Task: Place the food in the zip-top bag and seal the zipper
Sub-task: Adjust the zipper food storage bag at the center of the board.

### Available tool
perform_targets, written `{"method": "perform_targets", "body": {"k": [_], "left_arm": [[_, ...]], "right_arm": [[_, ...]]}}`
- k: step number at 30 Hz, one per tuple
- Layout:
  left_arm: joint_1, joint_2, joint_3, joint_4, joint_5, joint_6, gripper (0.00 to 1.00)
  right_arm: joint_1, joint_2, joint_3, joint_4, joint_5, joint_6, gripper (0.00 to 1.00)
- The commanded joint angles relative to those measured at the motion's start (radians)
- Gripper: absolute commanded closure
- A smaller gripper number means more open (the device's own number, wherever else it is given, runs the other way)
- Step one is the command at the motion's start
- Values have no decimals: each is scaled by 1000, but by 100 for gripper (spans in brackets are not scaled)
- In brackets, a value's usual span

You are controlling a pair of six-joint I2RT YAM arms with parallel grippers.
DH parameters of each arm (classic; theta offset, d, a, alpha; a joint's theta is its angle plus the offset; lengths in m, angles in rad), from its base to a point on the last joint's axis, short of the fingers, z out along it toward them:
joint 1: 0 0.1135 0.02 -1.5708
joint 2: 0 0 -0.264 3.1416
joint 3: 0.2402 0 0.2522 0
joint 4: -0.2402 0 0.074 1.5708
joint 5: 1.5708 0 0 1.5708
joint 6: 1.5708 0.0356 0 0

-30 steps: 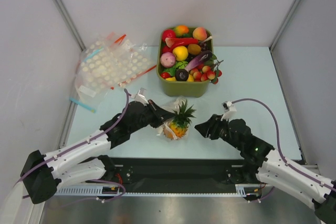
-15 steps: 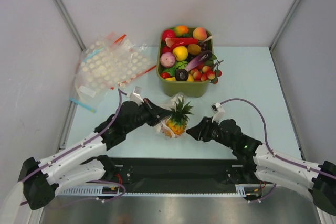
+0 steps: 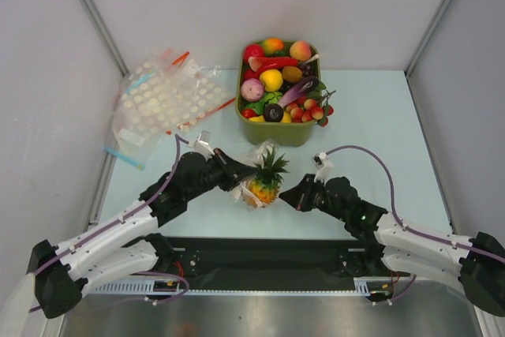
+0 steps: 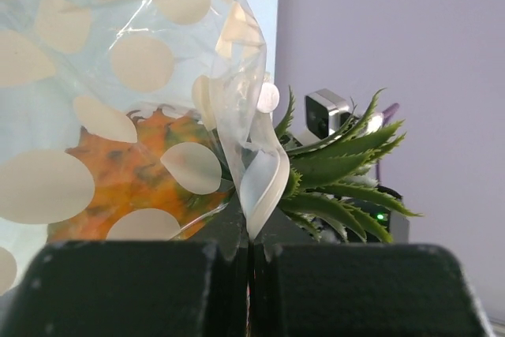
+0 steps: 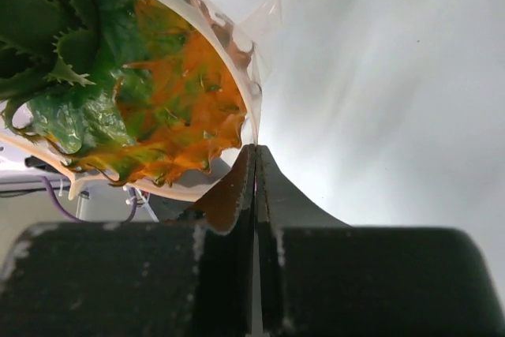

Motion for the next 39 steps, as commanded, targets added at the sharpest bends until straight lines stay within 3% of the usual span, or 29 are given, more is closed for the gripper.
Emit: {"method": "perform_targets", "body": {"k": [1, 4, 6, 10, 18, 21, 23, 25, 30, 37, 39], "left_arm": [[11, -29, 54, -37, -34, 27, 100], [12, -1, 149, -152, -110, 114, 100], [12, 52, 237, -316, -204, 207, 100], [12, 137, 439, -490, -282, 341, 100], [0, 295, 593, -625, -472, 537, 98], [0, 385, 671, -715, -555, 504, 100], [-1, 398, 664, -692, -553, 502, 100], [-1, 372, 583, -612, -566, 493, 100], [-1, 237, 484, -559, -577, 498, 95], [-3, 27, 412, -551, -608, 519, 93], [-7, -38, 385, -536, -618, 519, 94]], "right_arm": [[-4, -31, 92, -113, 21, -19, 100], [-4, -91, 221, -337, 110, -62, 100], [-7, -120, 325, -476, 162, -98, 100], [-28, -108, 479, -595, 182, -153, 100], [-54, 115, 750, -583, 41, -237, 100], [-53, 205, 818, -511, -17, -274, 100], [-48, 282, 864, -488, -39, -312, 100], [-45, 316, 855, -441, -101, -345, 100], [-63, 275, 621, -192, -108, -368, 100], [-65, 117, 533, -177, -62, -383, 100], [-66, 94, 531, -180, -57, -382, 95]]}}
